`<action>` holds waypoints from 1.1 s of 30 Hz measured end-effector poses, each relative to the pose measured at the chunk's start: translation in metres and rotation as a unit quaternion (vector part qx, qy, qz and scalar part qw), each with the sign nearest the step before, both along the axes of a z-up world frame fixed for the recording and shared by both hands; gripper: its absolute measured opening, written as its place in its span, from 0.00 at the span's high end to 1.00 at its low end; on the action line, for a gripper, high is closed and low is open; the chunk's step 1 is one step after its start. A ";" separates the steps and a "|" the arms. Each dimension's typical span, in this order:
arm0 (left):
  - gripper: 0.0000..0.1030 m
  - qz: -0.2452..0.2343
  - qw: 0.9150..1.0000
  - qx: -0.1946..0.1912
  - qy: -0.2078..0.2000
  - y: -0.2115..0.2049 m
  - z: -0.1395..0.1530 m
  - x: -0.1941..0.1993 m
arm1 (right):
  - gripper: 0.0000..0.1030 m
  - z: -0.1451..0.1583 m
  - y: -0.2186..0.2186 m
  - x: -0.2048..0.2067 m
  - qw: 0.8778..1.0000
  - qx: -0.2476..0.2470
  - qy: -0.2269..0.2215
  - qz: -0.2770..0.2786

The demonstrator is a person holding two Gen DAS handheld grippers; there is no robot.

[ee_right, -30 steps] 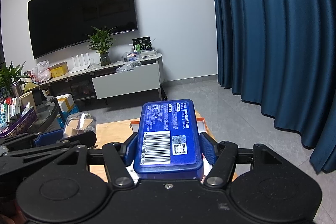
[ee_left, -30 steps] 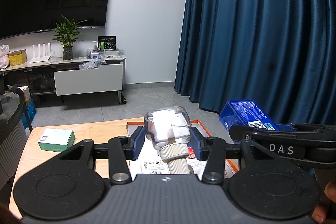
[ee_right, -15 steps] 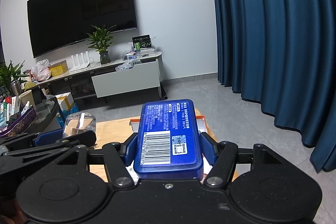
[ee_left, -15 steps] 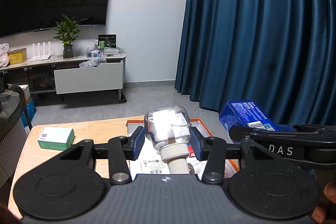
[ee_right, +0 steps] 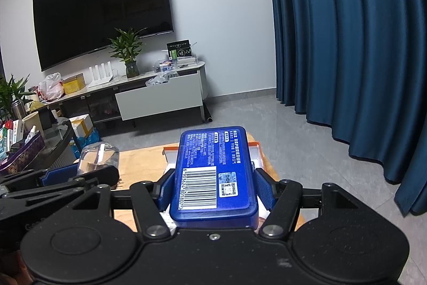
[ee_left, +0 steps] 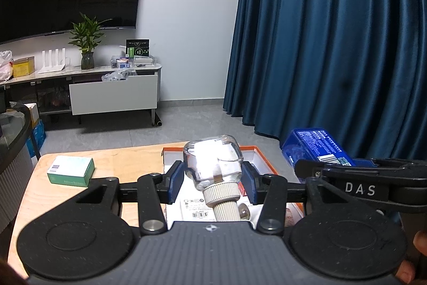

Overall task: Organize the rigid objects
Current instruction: 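Carry the glass bottle and blue box over the white lid with both grippers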

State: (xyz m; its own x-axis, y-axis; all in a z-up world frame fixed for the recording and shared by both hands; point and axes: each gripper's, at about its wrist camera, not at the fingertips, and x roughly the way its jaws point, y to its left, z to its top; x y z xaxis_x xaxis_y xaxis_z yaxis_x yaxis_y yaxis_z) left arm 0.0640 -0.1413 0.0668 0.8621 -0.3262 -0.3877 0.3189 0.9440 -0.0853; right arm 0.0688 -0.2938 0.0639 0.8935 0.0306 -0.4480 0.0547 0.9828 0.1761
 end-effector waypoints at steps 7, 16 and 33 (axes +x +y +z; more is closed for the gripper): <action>0.54 0.000 1.000 0.003 0.016 0.003 -0.008 0.009 | 0.27 -0.011 -0.008 0.000 1.000 0.003 0.016 -0.002; 0.54 -0.008 0.999 0.010 0.037 0.002 -0.019 0.028 | 0.27 -0.022 -0.016 0.029 0.999 0.013 0.045 0.001; 0.54 -0.021 0.997 0.012 0.073 -0.005 -0.023 0.080 | 0.27 -0.034 -0.023 0.084 0.995 0.030 0.091 0.005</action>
